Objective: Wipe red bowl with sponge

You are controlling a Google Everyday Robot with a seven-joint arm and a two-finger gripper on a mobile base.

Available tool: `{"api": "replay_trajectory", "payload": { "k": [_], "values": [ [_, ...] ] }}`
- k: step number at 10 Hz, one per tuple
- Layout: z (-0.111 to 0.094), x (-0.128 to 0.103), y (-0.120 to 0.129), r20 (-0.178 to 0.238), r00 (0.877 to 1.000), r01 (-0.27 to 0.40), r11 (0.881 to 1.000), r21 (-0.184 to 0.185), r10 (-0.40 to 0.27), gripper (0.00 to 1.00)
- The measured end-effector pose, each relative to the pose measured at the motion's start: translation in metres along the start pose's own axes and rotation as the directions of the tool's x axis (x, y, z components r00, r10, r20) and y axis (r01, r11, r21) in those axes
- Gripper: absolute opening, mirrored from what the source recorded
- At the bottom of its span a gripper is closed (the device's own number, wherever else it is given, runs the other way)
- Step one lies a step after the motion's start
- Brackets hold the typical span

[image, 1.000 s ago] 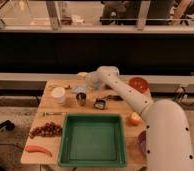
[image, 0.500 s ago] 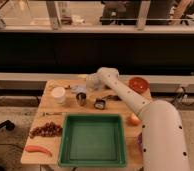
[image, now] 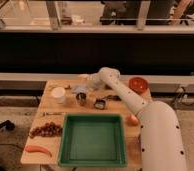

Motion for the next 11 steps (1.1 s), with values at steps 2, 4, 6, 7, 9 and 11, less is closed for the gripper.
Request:
{"api": "replay_trajectory", "payload": {
  "k": [2,4,6,7,9,11],
  "values": [
    [0.006,0.000,0.000,0.015,1.000,-0.004,1.000,0.001,0.004,0.78],
    [0.012,0.001,0.002,0.030,1.000,-0.010,1.000,0.001,0.010,0.78],
    [0.018,0.002,0.004,0.043,0.999,-0.013,1.000,0.001,0.013,0.78],
    [0.019,0.003,0.005,0.046,0.999,-0.014,1.000,0.002,0.014,0.78],
    [0.022,0.003,0.006,0.051,0.999,-0.012,1.000,0.000,0.012,0.78],
    [0.022,0.004,0.007,0.061,0.998,-0.007,1.000,-0.013,0.008,0.78]
  ]
}}
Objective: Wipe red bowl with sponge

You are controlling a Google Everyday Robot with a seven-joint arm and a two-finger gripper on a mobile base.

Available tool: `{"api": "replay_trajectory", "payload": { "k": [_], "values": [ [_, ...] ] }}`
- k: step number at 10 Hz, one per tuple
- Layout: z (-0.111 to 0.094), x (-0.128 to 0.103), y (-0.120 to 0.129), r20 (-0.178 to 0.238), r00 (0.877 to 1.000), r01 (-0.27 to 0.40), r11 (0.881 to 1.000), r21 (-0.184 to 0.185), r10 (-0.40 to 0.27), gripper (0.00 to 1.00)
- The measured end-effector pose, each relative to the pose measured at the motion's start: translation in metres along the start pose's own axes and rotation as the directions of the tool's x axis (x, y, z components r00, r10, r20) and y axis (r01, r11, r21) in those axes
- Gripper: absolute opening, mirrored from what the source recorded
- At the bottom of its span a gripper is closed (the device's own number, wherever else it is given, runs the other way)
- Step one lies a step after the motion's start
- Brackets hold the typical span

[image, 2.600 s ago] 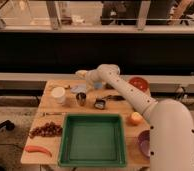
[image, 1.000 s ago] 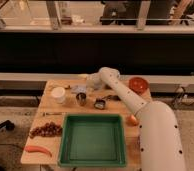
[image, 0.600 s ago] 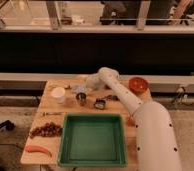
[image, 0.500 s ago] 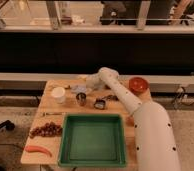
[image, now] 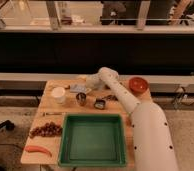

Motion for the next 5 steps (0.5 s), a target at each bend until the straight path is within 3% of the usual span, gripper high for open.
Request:
{"api": "replay_trajectory", "payload": {
  "k": [2,5],
  "values": [
    [0.0005,0.0005,-0.0007,0.005,1.000,0.014,0.999,-0.047,-0.014,0.78],
    [0.0008,-0.0006,-0.0019,0.025,1.000,0.023,0.986,-0.166,-0.020,0.78]
  ]
}}
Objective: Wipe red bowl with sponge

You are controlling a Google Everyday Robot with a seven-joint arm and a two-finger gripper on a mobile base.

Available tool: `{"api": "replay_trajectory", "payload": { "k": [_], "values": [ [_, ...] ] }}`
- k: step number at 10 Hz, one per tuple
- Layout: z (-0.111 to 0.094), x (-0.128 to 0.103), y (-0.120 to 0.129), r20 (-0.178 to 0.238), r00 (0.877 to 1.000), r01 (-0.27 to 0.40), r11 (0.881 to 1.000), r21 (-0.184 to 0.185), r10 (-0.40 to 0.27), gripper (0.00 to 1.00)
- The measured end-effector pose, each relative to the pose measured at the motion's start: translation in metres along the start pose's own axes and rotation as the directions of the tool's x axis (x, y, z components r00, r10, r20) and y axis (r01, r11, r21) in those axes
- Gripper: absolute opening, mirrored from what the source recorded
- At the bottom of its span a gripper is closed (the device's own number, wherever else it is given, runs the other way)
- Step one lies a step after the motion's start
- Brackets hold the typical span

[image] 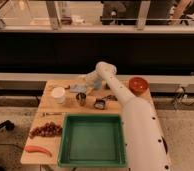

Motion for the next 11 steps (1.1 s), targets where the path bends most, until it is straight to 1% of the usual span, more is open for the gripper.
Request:
{"api": "replay_trajectory", "payload": {
  "k": [2,5,8,9,11],
  "values": [
    [-0.001,-0.002,-0.005,0.013,1.000,-0.004,1.000,-0.019,0.004,0.78],
    [-0.003,-0.001,0.000,0.038,0.998,-0.040,0.999,-0.010,0.040,0.78],
    [-0.001,-0.005,0.001,0.066,0.996,-0.067,0.998,0.008,0.066,0.78],
    [0.000,-0.005,0.003,0.075,0.994,-0.077,0.997,0.027,0.075,0.78],
    [0.001,-0.002,0.006,0.082,0.993,-0.087,0.995,0.042,0.083,0.78]
  ]
}}
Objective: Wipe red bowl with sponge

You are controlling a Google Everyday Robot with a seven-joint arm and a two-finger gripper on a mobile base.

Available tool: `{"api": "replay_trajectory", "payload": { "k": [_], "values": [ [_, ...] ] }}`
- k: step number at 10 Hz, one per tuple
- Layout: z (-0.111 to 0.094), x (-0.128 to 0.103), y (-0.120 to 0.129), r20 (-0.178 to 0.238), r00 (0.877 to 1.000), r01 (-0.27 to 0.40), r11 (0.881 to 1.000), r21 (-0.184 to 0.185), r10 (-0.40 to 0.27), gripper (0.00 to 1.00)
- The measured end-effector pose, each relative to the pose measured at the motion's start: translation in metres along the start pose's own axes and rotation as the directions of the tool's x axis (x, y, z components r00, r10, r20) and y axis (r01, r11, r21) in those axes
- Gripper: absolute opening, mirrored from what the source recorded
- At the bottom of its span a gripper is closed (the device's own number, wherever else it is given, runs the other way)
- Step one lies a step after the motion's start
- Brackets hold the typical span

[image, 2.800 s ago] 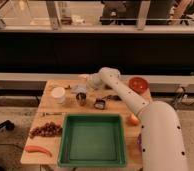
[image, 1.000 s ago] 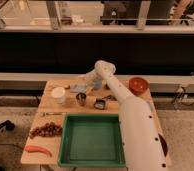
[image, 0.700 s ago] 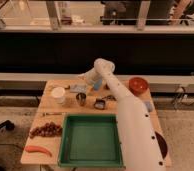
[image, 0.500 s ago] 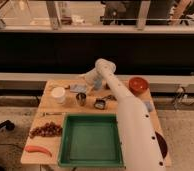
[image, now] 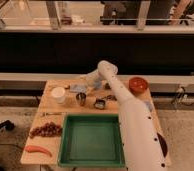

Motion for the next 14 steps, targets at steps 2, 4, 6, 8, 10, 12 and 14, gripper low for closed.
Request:
{"api": "replay_trajectory", "payload": {
  "k": [2,4,6,8,10,12,14],
  "values": [
    [0.0021,0.0013,0.0005,0.004,1.000,-0.005,1.000,0.014,0.005,0.78],
    [0.0019,0.0041,0.0033,0.006,1.000,-0.014,1.000,0.028,0.014,0.78],
    [0.0015,0.0047,0.0047,0.003,1.000,-0.013,1.000,0.025,0.013,0.78],
    [0.0004,0.0044,0.0046,0.003,1.000,-0.011,1.000,0.024,0.011,0.78],
    [0.0004,0.0043,0.0046,0.003,1.000,-0.011,1.000,0.024,0.011,0.78],
    [0.0004,0.0044,0.0046,0.003,1.000,-0.011,1.000,0.024,0.011,0.78],
    [0.0004,0.0043,0.0048,0.003,1.000,-0.011,1.000,0.023,0.011,0.78]
  ]
}}
